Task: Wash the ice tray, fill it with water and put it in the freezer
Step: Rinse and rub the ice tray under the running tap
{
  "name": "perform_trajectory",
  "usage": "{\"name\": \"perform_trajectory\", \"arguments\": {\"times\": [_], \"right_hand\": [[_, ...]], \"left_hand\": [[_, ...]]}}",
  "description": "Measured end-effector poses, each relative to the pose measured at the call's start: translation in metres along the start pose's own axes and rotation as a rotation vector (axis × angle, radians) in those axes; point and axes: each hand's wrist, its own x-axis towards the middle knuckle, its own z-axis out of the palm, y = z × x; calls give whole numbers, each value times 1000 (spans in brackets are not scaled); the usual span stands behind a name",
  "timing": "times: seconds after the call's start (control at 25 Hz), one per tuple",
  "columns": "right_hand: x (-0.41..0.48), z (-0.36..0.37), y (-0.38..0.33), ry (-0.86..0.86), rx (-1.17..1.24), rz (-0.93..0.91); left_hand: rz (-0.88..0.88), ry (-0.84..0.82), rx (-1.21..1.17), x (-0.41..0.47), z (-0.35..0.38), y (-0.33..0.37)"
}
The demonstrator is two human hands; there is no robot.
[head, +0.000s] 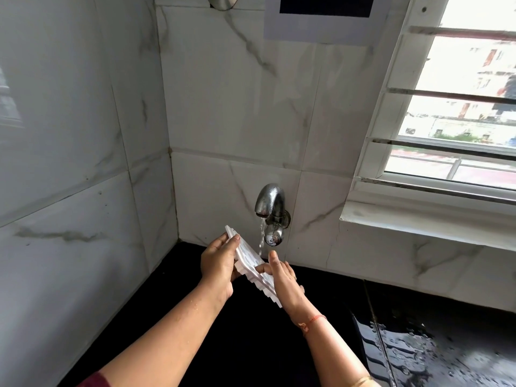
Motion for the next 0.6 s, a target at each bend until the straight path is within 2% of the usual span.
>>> {"name": "perform_trajectory", "arguments": {"times": [0.6], "right_hand": [[3, 1, 14, -41, 57, -16]], "left_hand": [[15, 14, 52, 3, -5, -3]]}}
